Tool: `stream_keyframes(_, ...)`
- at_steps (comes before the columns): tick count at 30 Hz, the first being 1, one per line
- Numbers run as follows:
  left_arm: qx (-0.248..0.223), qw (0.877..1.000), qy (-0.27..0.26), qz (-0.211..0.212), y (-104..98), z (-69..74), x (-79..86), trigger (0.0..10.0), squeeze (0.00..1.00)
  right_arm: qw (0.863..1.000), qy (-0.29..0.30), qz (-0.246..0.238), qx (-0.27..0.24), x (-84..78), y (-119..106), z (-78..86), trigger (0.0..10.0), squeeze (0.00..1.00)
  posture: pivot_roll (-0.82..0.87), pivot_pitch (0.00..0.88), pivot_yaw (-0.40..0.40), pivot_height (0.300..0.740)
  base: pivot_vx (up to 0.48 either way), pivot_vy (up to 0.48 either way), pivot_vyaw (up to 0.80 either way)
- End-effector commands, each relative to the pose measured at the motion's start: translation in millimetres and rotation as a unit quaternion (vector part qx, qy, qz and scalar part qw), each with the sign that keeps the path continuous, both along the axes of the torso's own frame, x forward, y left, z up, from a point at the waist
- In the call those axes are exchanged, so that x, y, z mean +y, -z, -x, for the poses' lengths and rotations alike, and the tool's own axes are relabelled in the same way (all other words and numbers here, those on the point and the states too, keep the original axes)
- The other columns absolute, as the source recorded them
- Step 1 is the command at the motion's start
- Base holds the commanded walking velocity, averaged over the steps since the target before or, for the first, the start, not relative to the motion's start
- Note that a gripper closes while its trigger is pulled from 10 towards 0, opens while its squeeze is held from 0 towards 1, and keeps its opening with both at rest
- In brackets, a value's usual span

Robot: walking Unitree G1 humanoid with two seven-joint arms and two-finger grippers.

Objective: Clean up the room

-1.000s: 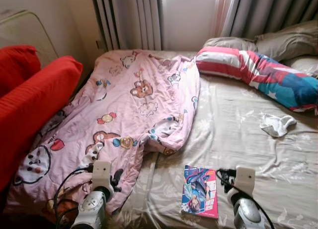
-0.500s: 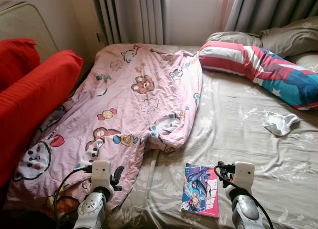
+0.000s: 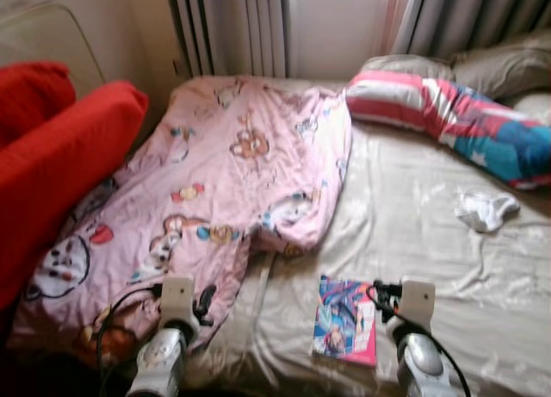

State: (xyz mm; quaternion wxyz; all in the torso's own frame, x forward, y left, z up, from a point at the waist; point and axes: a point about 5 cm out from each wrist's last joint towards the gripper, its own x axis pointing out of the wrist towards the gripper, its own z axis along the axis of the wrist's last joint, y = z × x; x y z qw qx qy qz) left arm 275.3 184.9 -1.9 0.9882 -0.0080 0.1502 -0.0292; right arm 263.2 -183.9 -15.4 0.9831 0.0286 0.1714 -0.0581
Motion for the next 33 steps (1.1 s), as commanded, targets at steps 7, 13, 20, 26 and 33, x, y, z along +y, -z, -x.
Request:
stream_keyframes(7,0.01,1.0,0.003,-0.002,2.4,1.3,0.0,10.0,0.0,1.0,-0.004,-0.003,0.011,3.5,4.0,3.0,10.0,0.0,-0.05,0.037,0.031,0.642,0.0,0.0,0.0)
stream_keyframes(13,0.011,1.0,0.005,-0.002,2.5,1.2,-0.2,10.0,0.0,1.0,-0.008,-0.009,0.015,5.9,4.8,3.0,10.0,0.0,-0.05,0.036,0.032,0.642,0.0,0.0,0.0)
stream_keyframes(20,0.016,1.0,0.007,-0.003,3.4,1.1,-1.1,10.0,0.0,1.0,-0.015,-0.016,0.017,8.8,5.5,3.1,10.0,0.0,-0.05,0.04,0.033,0.642,0.0,0.0,0.0)
stream_keyframes(26,0.017,1.0,0.008,0.002,3.2,0.2,-2.5,10.0,0.0,0.999,-0.02,-0.02,0.016,10.0,4.9,2.2,10.0,0.0,-0.04,0.051,0.034,0.642,0.0,0.0,0.0)
stream_keyframes(33,0.017,1.0,0.009,0.003,2.4,-1.0,-3.3,10.0,0.0,0.999,-0.021,-0.018,0.021,9.3,5.7,2.6,10.0,0.0,-0.04,0.053,0.035,0.642,0.0,0.0,0.0)
